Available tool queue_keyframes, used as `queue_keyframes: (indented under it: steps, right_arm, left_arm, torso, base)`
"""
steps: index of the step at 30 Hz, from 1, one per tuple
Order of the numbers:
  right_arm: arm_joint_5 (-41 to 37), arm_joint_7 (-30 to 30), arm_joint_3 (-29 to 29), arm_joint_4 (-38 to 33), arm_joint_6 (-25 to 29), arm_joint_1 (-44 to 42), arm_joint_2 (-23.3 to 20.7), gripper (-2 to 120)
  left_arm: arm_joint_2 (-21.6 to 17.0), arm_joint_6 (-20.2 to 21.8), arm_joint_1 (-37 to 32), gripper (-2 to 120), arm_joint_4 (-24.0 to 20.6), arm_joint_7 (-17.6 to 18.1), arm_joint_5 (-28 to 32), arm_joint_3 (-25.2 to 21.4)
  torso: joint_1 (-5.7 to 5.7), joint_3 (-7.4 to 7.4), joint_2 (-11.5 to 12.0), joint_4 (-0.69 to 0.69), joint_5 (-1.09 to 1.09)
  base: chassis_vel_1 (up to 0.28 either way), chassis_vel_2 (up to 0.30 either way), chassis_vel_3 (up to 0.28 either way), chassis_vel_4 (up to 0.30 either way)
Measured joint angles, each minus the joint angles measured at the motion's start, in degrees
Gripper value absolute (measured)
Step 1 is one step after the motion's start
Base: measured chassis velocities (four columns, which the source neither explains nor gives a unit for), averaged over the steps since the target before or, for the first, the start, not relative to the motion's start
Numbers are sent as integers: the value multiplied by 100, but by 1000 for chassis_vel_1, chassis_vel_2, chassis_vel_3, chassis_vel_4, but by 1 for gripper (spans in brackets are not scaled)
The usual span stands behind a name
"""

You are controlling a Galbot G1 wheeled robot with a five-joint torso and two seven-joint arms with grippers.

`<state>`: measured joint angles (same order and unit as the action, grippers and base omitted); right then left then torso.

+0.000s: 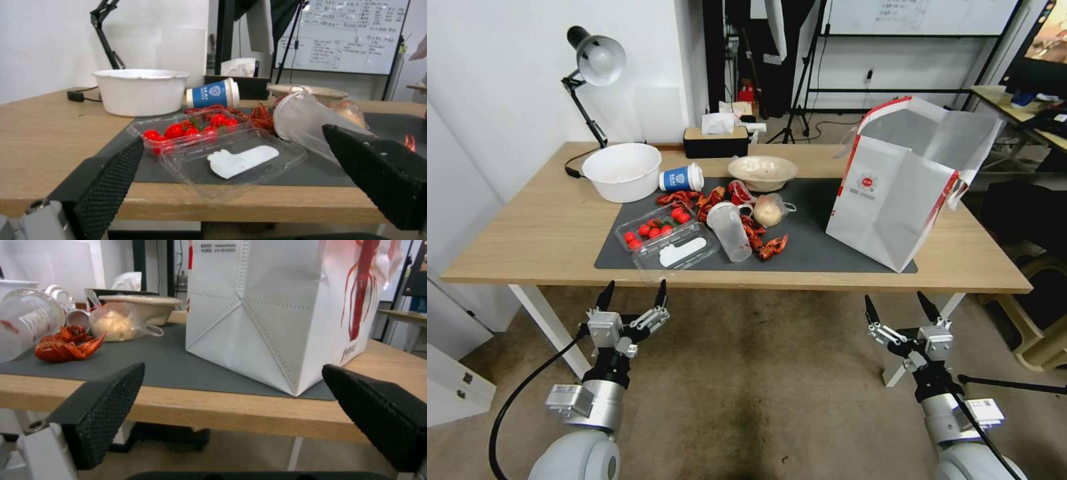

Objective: Pick up the food delivery bag from the floor and place it on the table.

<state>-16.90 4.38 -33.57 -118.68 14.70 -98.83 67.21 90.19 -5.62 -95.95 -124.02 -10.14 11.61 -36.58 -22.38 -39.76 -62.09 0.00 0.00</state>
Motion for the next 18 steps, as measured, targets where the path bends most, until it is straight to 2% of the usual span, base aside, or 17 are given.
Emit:
queue_keyframes:
  steps: [18]
  right_arm:
    - [0, 1, 0, -30, -23, 23, 34, 100]
  left_arm:
    - [4, -26, -23, 100, -11, -17, -39, 12]
  torso:
    - [0, 0, 0, 0, 0]
  base:
    - [0, 0, 0, 0]
